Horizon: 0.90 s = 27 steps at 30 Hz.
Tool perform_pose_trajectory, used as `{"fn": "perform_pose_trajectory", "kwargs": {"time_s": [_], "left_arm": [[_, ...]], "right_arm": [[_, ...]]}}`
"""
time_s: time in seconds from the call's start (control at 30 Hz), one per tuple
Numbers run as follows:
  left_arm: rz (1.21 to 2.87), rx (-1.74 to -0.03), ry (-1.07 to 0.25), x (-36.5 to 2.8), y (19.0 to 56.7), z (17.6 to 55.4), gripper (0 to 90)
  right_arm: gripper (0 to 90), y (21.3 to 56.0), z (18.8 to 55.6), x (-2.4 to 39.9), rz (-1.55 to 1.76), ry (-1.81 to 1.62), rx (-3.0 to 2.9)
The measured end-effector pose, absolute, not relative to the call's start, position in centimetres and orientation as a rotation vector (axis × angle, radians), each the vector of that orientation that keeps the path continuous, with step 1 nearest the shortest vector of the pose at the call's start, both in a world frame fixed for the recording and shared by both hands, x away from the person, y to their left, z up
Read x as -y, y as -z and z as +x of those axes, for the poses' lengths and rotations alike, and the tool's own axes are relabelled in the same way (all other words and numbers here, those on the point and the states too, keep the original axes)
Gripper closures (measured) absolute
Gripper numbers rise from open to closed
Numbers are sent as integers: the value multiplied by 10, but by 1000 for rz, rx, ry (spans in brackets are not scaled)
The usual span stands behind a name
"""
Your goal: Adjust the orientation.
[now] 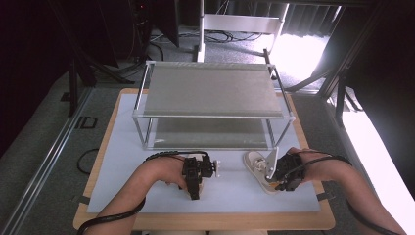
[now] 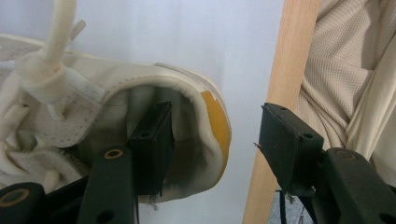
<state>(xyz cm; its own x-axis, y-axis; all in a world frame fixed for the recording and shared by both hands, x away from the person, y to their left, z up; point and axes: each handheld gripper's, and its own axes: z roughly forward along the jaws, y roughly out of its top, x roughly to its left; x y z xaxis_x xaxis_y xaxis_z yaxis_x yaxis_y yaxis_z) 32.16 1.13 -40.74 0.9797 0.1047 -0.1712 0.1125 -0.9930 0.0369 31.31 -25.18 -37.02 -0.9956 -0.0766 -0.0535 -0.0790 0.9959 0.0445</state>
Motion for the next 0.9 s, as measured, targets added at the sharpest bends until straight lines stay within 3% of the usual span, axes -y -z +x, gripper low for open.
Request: {"fn": "perform_pose_trajectory", "kwargs": {"time_s": [0.27, 0.37, 0.9], "left_arm": [[3080, -165, 259, -12, 408, 321, 452], [3069, -168, 264, -13, 407, 322, 452], [3040, -140, 197, -16, 401, 319, 483]], "right_arm": [[626, 390, 317, 242, -194, 30, -3103], [741, 402, 321, 237, -235, 80, -3126], [757, 384, 315, 199, -71, -221, -3045]]}}
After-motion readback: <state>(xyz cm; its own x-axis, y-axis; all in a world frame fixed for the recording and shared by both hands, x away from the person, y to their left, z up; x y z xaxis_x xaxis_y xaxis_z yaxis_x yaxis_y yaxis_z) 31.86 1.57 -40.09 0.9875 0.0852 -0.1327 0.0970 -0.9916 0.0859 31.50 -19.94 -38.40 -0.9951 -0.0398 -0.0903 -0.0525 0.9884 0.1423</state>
